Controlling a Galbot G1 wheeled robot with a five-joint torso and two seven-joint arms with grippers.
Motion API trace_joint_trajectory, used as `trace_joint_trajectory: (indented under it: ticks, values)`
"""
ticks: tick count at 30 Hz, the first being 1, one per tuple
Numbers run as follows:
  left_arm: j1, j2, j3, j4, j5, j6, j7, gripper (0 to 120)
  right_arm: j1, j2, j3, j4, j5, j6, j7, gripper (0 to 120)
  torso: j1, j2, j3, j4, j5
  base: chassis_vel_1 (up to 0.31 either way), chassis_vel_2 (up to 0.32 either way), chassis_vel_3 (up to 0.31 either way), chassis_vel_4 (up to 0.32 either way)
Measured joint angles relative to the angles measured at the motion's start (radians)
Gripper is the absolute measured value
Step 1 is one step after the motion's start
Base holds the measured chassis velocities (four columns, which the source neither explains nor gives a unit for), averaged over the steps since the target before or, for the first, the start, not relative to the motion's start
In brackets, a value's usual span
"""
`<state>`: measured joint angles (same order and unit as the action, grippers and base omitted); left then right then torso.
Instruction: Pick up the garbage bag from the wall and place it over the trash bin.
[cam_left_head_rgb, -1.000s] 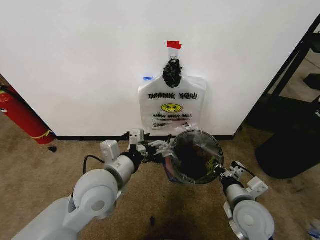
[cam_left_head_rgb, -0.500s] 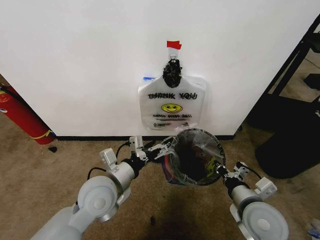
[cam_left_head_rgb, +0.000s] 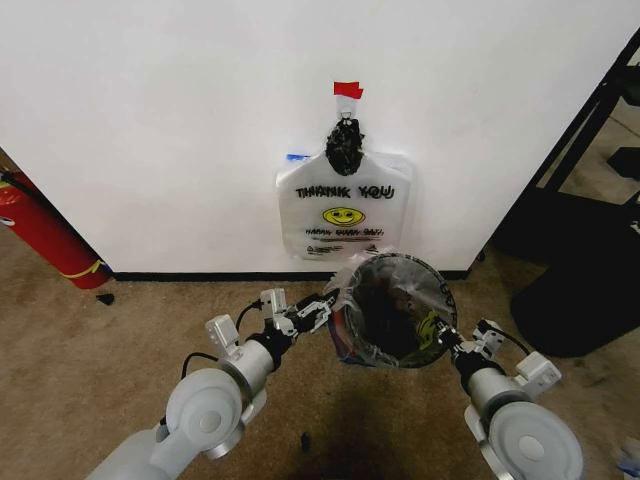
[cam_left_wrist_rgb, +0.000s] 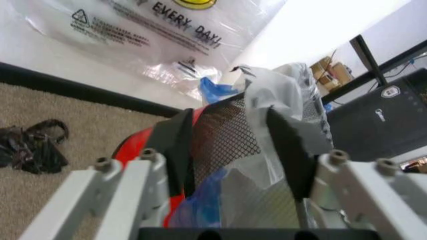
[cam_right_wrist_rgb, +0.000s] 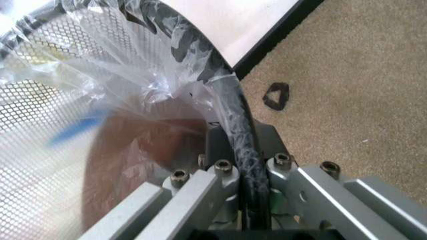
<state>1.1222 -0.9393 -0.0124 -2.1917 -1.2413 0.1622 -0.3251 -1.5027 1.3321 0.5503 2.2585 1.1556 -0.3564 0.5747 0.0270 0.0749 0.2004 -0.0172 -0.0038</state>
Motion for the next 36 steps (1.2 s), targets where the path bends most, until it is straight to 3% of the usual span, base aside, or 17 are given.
trace_joint_trajectory:
  ticks: [9,12,36]
  values:
    - [-0.006,-0.010,0.020,0.008,0.015,-0.015,-0.005,7,0.000,-0.004,-0.002,0.005,-0.006,0.005,-0.001,0,0.000,0.000,0.000,0.0000,0.0000,0.000,0.000,0.000,0.000]
    - [-0.007,-0.014,0.025,0.013,0.018,-0.014,-0.006,0,-0.001,-0.006,-0.002,0.010,-0.006,0.005,-0.001,0,0.000,0.000,0.000,0.0000,-0.0001,0.000,0.000,0.000,0.000]
    - [0.004,-0.006,0.069,0.031,0.114,0.002,0.002,0,-0.008,-0.012,-0.002,0.027,-0.009,0.005,0.001,0,0.000,0.000,0.000,-0.0001,-0.0001,0.000,0.000,0.000,0.000]
